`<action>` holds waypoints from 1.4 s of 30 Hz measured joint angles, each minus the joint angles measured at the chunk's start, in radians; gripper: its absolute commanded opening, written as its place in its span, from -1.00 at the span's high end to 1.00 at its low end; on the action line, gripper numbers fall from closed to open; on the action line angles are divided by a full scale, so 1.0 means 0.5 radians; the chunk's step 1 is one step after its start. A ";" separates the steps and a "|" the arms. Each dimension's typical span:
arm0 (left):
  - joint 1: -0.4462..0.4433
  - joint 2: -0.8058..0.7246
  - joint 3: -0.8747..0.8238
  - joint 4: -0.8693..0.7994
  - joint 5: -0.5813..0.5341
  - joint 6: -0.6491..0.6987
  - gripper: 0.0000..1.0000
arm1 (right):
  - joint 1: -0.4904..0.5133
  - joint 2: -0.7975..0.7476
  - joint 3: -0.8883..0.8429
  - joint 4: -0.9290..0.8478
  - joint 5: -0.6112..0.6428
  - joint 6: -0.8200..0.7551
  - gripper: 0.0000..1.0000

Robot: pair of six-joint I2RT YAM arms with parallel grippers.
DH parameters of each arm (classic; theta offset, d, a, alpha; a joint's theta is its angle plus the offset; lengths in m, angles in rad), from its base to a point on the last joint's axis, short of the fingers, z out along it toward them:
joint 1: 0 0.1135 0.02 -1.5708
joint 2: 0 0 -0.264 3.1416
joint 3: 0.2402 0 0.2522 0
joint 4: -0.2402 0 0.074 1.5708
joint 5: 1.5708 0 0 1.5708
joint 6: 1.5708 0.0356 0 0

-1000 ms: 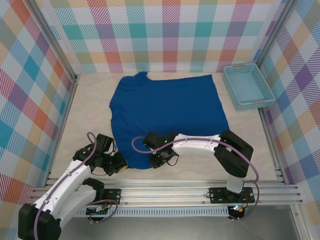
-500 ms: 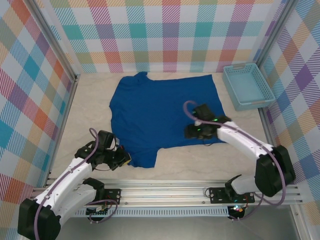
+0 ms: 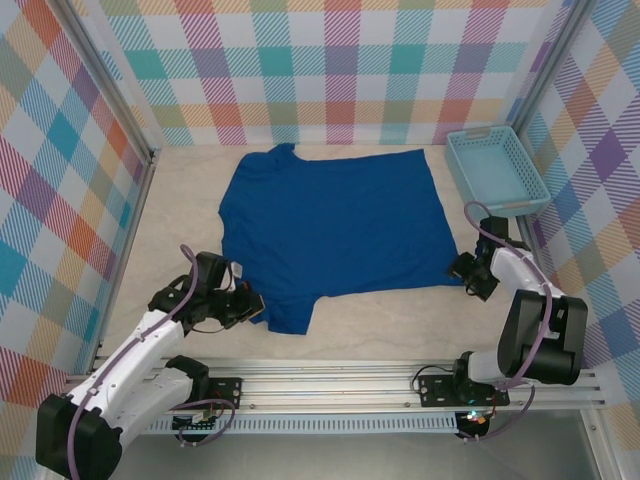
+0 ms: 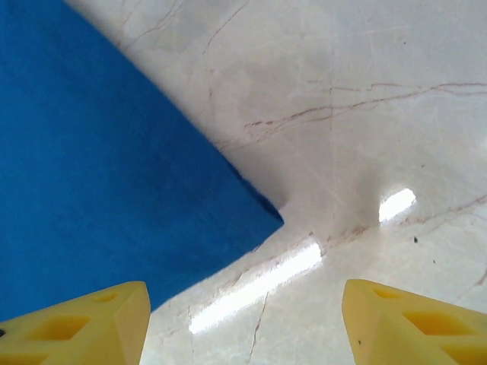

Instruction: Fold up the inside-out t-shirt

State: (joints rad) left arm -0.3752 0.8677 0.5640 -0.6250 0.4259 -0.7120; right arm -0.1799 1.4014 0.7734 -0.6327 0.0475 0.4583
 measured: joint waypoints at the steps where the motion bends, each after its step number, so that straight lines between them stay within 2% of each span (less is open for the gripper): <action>1: -0.001 0.011 0.005 0.000 0.001 0.007 1.00 | -0.015 0.014 0.000 0.014 -0.011 -0.004 -0.27; 11: -0.005 0.107 0.013 0.008 0.002 0.067 1.00 | -0.063 0.217 0.002 0.161 -0.082 -0.015 0.09; 15: -0.005 0.117 0.018 0.011 0.003 0.089 1.00 | -0.089 0.249 0.027 0.137 -0.084 -0.020 0.20; 26: -0.005 0.117 0.022 0.008 0.005 0.117 1.00 | -0.139 0.282 0.055 0.079 -0.091 -0.051 0.68; 32: -0.005 0.116 0.041 0.001 -0.001 0.129 1.00 | -0.137 0.285 0.055 0.226 -0.166 -0.058 0.87; 38: -0.005 0.116 0.076 -0.002 -0.005 0.150 1.00 | -0.137 0.253 0.055 0.264 -0.187 -0.058 1.00; 42: -0.005 0.103 0.127 -0.029 -0.056 0.164 1.00 | -0.137 0.143 0.049 0.243 -0.172 -0.058 1.00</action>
State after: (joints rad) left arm -0.3775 0.9192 0.6273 -0.6395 0.3981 -0.6300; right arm -0.2481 1.4727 0.7979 -0.5110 -0.0383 0.4294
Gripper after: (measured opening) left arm 0.049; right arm 0.047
